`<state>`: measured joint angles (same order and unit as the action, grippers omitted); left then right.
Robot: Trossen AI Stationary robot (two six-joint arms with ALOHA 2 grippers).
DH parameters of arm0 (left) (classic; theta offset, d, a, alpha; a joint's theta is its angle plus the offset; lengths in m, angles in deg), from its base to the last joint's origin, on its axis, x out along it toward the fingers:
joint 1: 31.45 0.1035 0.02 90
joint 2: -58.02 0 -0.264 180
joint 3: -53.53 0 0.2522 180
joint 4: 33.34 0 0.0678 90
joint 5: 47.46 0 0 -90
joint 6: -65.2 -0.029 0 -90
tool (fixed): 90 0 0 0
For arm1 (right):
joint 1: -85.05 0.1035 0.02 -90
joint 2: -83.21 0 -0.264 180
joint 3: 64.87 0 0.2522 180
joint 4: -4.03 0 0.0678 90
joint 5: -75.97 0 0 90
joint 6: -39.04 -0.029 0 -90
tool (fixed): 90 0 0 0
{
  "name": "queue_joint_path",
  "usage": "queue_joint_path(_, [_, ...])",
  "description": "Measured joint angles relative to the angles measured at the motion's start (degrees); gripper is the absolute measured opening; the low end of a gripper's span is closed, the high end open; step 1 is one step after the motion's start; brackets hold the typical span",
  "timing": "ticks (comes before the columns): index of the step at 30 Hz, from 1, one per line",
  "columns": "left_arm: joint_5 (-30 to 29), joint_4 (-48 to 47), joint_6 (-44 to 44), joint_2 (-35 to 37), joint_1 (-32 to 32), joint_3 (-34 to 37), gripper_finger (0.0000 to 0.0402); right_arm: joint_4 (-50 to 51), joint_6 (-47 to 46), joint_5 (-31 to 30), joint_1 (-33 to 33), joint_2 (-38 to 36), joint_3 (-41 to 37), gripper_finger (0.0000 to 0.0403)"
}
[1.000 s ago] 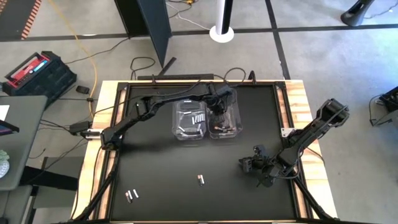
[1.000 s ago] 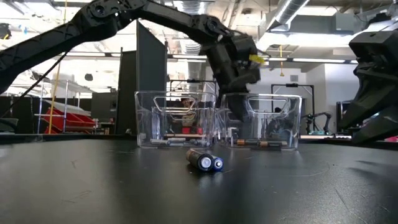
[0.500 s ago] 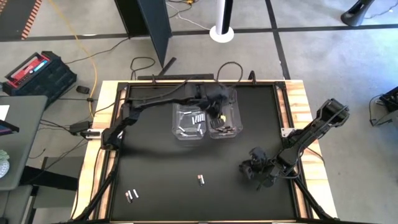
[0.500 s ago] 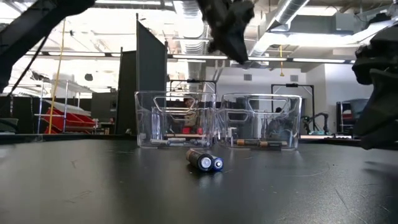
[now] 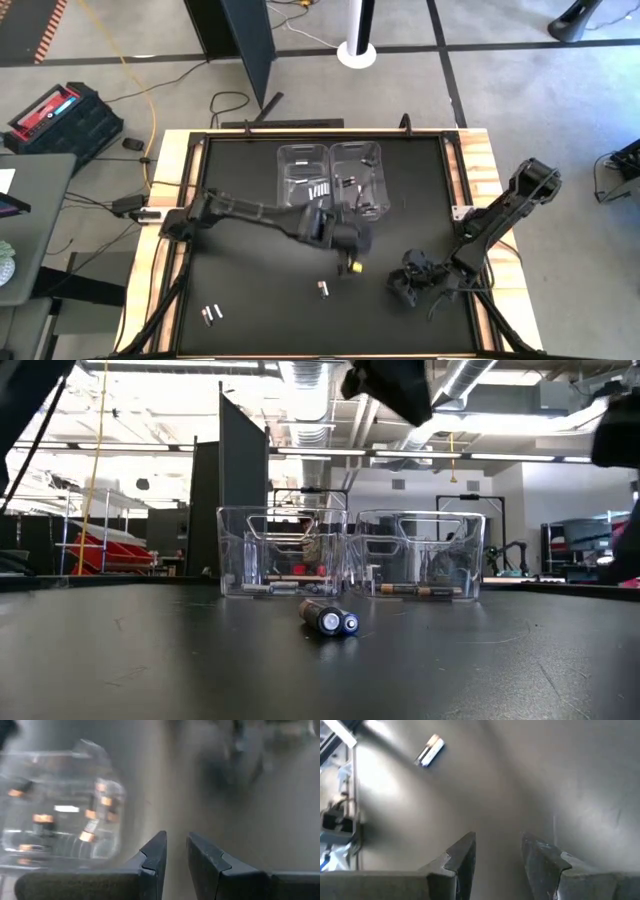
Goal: Sort batteries
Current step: Put the black battery into the right transparent bin
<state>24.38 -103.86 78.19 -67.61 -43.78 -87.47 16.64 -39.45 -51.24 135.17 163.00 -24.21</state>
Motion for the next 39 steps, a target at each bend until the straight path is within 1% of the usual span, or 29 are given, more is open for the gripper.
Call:
queue_joint_path(4, [-0.12,3.22,2.59,0.02,-2.75,5.85,0.0067,0.27,-2.26,0.02,2.58,0.01,0.32,0.0173])
queue_joint_path(6, [-0.07,4.04,4.2,0.19,-3.67,9.04,0.0067,0.95,-1.71,0.03,3.18,0.02,1.34,0.0173])
queue_joint_path(8, [0.0,5.1,5.23,0.83,-4.39,12.11,0.0067,0.91,1.26,0.04,3.04,0.07,2.81,0.0173])
queue_joint_path(11, [-0.04,8.22,6.45,4.19,-5.34,18.02,0.0067,1.22,6.41,0.02,1.93,0.11,5.5,0.0173])
queue_joint_path(13, [-0.04,11.77,7.51,7.76,-5.85,23.35,0.0067,3.0,8.75,0.02,0.86,0.11,7.48,0.0173])
queue_joint_path(15, [-0.02,16.63,8.35,11.97,-6.29,30.18,0.0067,5.53,9.88,0.02,-0.38,0.13,9.53,0.0173])
queue_joint_path(19, [-0.02,27.67,9.86,23.29,-6.91,45.65,0.0067,10.31,10.72,0.02,-3.22,0.15,12.71,0.0173])
queue_joint_path(22, [0.01,34.73,10.93,32.14,-7.51,57.45,0.0067,10.4,13.35,0.02,-5.38,0.17,14.65,0.0173])
queue_joint_path(25, [1.43,41.06,10.71,39.89,-8.49,67.46,0.0067,10.69,14.44,0.01,-7.61,0.17,16.5,0.0173])
queue_joint_path(29, [3.53,46.64,7.27,48.85,-9.46,77.45,0.0067,11.82,14.55,0.0,-10.18,0.15,18.62,0.0173])
queue_joint_path(32, [4.49,48.37,0.27,53.14,-9.47,82.36,0.0067,13.07,14.5,0.0,-11.69,0.15,18.92,0.0173])
queue_joint_path(35, [4.44,48.82,-5.95,55.48,-9.35,84.92,0.0067,14.61,13.99,0.0,-12.85,0.16,18.92,0.0173])
queue_joint_path(39, [4.57,49.03,-12.77,54.69,-8.82,85.41,0.0067,17.81,9.95,0.0,-13.98,0.17,18.92,0.0173])
